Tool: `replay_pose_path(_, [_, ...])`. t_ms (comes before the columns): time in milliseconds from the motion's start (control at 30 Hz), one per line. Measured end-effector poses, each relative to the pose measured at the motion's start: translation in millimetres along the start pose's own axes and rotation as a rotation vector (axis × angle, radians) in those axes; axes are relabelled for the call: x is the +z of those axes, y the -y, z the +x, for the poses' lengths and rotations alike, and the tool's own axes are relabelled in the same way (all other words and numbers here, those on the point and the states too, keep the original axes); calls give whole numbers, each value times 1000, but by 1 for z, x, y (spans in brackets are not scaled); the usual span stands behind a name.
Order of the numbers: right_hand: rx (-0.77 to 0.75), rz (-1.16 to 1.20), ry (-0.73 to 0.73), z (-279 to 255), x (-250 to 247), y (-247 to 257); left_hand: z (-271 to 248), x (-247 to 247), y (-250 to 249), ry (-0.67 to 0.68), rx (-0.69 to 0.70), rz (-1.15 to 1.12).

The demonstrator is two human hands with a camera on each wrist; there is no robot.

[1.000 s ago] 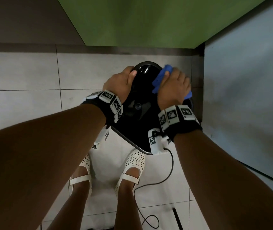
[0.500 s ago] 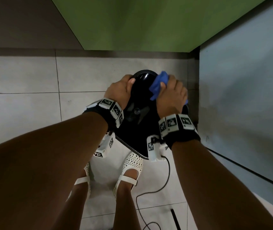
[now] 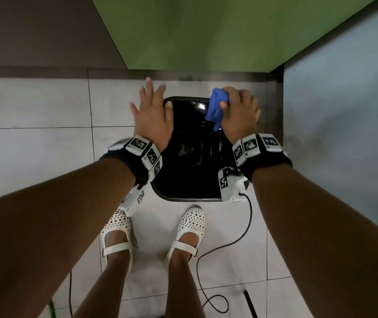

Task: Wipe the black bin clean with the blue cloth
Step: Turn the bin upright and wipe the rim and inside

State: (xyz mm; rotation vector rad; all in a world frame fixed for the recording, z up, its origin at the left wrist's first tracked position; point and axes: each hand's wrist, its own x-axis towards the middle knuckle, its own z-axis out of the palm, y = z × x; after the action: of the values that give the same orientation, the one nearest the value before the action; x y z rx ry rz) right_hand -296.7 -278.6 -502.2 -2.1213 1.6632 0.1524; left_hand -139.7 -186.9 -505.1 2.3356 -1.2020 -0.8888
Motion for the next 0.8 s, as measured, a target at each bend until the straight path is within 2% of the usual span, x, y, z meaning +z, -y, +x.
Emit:
replay_pose_path(100, [-146,-62,33,10,7,23,23,-8,-14,139,156,216])
replay_pose_path(200, [-234,-68,15,15,11,37,40,-4,-19,318,182,294])
replay_pose_path(433, [-224,-83,-40,8,18,33,49,-5,-13,362,157,318])
replay_pose_path(567, [-132,-35,-48,-5,23,25,46,-4,-14,374,178,355])
replay_pose_path(733, [178,271,-101,-30,22,3,40,-3,-16,327,177,369])
replay_pose_path(800, [272,321,-125,-50,25,-3,39,-3,-16,316,187,364])
